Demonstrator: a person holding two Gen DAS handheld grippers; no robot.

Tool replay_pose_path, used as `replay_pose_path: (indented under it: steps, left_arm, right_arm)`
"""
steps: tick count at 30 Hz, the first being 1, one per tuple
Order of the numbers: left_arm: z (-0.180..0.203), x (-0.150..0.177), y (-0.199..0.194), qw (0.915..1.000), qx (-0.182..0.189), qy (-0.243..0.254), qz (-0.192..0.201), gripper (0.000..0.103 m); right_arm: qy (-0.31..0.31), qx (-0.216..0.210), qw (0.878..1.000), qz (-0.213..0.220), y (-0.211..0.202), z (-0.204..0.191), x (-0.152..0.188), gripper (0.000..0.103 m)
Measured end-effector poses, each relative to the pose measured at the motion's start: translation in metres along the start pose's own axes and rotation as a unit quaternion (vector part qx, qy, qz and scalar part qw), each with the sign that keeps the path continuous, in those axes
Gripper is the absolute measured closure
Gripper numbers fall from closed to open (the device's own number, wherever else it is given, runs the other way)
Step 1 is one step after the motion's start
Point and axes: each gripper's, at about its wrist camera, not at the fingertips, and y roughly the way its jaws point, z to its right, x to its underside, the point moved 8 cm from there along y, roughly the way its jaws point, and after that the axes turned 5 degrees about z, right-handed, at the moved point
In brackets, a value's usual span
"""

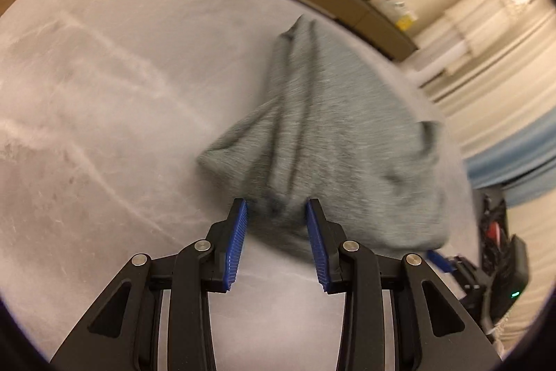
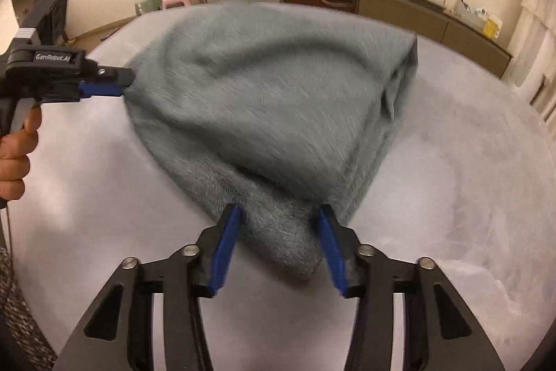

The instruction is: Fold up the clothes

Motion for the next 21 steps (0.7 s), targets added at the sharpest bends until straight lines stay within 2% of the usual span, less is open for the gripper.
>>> replay_pose_path:
  steps: [3,5,8,11,14,15,17,18,19,20,21]
  left_arm:
    - [0.026,0.007,-0.015,0.9997,0.015,0.019,0.003,0.064]
    - [0.041,0.009,-0.025,0.9991,0.025,0.035,0.006,0.063]
    - [0.053,0.012,-0.038,0.9979,0.036,0.054,0.0,0.063]
    - [0.058,0.018,-0.033,0.9973,0.039,0.059,-0.018,0.062]
    - [0.054,0.023,-0.014,0.9981,0.032,0.04,-0.034,0.06]
    - [0.055,0.021,-0.009,0.9983,0.038,0.029,-0.032,0.057]
    - [0.052,0.017,-0.005,0.9987,0.042,0.017,-0.022,0.059]
    - [0.053,0.014,-0.005,0.9988,0.043,0.019,-0.012,0.062]
    - [0.054,0.011,-0.006,0.9988,0.042,0.024,-0.003,0.069]
    - [0.056,0.008,-0.008,0.9988,0.039,0.03,0.005,0.085]
    - [0.056,0.004,-0.011,0.9987,0.039,0.03,0.013,0.093]
  right_arm:
    - [0.045,0.014,0.999,-0.015,-0.001,0.034,0.003,0.056]
    - [0.069,0.009,0.997,-0.024,-0.008,0.051,0.006,0.056]
    - [0.096,-0.02,0.995,0.025,-0.043,0.063,-0.005,0.056]
    - [0.011,-0.005,0.999,0.053,-0.068,0.045,-0.017,0.054]
    - [-0.106,0.025,0.994,0.024,-0.04,0.027,-0.025,0.049]
    - [-0.137,0.034,0.99,0.015,-0.029,0.024,-0.028,0.049]
    - [-0.184,0.045,0.982,0.01,-0.017,0.022,-0.032,0.049]
    - [-0.199,0.042,0.979,0.006,-0.01,0.019,-0.033,0.058]
    - [-0.207,0.039,0.978,0.005,-0.008,0.017,-0.034,0.088]
    - [-0.209,0.041,0.977,0.014,-0.014,0.015,-0.037,0.088]
    - [-0.212,0.043,0.976,0.022,-0.019,0.014,-0.041,0.09]
